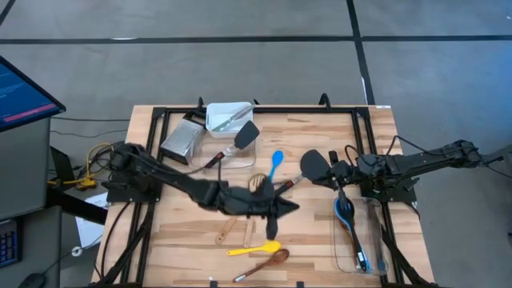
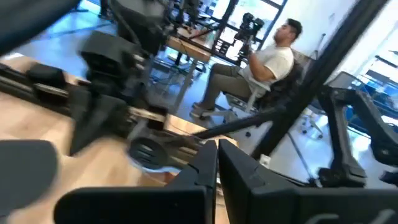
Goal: Pick & Place Kitchen Items
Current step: Put the right wooden slotted spatula into the right transparent bin
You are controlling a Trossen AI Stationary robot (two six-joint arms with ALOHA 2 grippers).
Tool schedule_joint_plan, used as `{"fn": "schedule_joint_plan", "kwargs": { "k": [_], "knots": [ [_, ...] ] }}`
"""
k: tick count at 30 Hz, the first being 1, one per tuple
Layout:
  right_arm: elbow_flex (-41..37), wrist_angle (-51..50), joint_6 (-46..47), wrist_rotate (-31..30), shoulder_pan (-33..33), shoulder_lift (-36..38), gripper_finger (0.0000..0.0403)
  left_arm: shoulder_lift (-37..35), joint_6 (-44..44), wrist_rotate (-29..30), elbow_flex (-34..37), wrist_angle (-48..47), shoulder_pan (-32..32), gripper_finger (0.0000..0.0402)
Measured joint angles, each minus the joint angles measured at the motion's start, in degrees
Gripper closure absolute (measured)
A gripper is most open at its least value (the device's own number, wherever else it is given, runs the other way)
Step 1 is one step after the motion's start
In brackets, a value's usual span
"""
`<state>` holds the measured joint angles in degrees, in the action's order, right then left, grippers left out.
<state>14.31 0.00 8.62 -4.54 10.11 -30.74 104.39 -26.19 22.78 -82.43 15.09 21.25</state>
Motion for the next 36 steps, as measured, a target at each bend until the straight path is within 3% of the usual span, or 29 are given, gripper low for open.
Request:
{"fn": "schedule_joint_plan", "kwargs": {
  "k": [15, 21, 28, 36],
  "knots": [
    [0.0, -1.6, 1.1, 0.0, 0.0, 0.0, 0.0403, 7.1, -6.7, 9.8, -4.8, -0.3, 7.2, 0.04],
    [0.0, -3.4, 1.1, 0.0, 0.0, 0.0, 0.0403, 6.5, -18.0, 9.8, -4.9, -13.1, 7.1, 0.04],
    [0.0, -4.1, 1.0, 0.0, 0.0, 0.0, 0.0403, 6.4, -40.9, 0.8, -4.9, -36.9, 5.5, 0.04],
    [0.0, -4.3, 0.9, 0.0, 0.0, 0.0, 0.0403, 6.5, -45.1, -10.3, -4.9, -49.2, -0.3, 0.04]
  ]
}}
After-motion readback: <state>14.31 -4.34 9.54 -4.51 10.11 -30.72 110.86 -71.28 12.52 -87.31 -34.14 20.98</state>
